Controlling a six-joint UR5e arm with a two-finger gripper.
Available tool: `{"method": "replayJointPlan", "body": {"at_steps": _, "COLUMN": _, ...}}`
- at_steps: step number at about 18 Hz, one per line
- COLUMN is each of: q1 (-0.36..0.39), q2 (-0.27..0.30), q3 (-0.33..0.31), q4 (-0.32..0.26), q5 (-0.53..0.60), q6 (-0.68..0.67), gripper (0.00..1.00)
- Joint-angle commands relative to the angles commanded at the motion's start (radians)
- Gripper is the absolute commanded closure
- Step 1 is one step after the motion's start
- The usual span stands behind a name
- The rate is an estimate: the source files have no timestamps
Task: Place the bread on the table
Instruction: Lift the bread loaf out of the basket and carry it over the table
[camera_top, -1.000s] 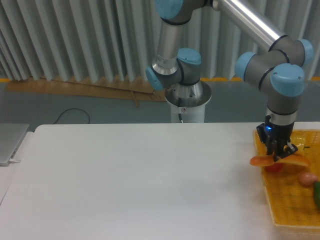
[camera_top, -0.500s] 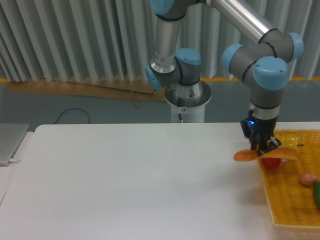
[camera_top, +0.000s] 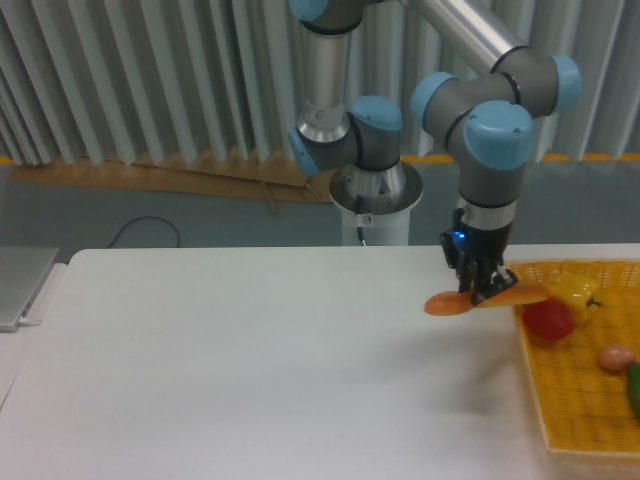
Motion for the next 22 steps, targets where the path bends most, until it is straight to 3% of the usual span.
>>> {"method": "replayJointPlan", "body": {"at_steps": 8, "q1": -0.107, "q2": 0.026, "q3": 0.000, "q4": -0.022, "q5": 0.003, "q6": -0.158, "gripper": 0.67}}
{"method": "replayJointPlan", "body": {"at_steps": 22, "q1": -0.275, "q2": -0.008, "q3": 0.003, "q4": -0.008, "q5": 0.003, "q6": -0.377, "gripper": 0.66}}
